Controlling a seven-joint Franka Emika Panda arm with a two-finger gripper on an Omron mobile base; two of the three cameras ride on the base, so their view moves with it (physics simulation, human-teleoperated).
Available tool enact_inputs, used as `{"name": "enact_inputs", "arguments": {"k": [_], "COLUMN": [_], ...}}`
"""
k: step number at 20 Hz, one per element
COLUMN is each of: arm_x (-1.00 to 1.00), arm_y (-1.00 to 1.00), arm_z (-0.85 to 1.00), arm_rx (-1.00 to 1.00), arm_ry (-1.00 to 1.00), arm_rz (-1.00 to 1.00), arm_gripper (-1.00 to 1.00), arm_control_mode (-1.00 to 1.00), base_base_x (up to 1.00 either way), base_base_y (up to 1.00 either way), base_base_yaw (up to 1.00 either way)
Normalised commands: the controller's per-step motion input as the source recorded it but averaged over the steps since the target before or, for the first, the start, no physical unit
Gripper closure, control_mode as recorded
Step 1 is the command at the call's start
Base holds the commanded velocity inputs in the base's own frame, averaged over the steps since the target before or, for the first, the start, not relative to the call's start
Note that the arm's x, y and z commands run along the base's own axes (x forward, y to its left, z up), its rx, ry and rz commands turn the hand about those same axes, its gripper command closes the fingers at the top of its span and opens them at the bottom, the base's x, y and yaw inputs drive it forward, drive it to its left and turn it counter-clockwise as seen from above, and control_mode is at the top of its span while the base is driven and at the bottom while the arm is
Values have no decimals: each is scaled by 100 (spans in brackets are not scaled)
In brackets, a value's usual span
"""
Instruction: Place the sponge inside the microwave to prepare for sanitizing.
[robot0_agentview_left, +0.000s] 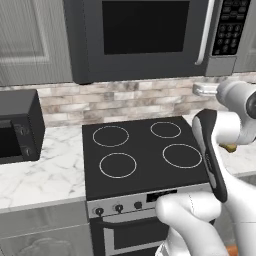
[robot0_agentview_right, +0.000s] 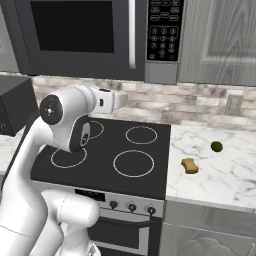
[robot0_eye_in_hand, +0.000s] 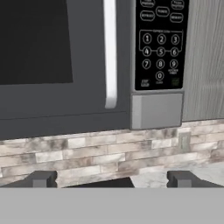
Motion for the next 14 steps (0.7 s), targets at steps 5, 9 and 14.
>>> {"name": "enact_inputs", "arguments": {"k": [5, 9, 14], "arm_x": [0, 0, 0], "arm_y": [-16, -18, -15], "arm_z": [45, 50, 43], "arm_rx": [0, 0, 0], "arm_ry": [-1, 0, 0], "arm_rz": [-1, -2, 0], "arm_gripper": [-100, -100, -100], "arm_control_mode": [-100, -100, -100], "base_base_x": [0, 0, 0], "base_base_y": [0, 0, 0], "base_base_yaw": [0, 0, 0]}}
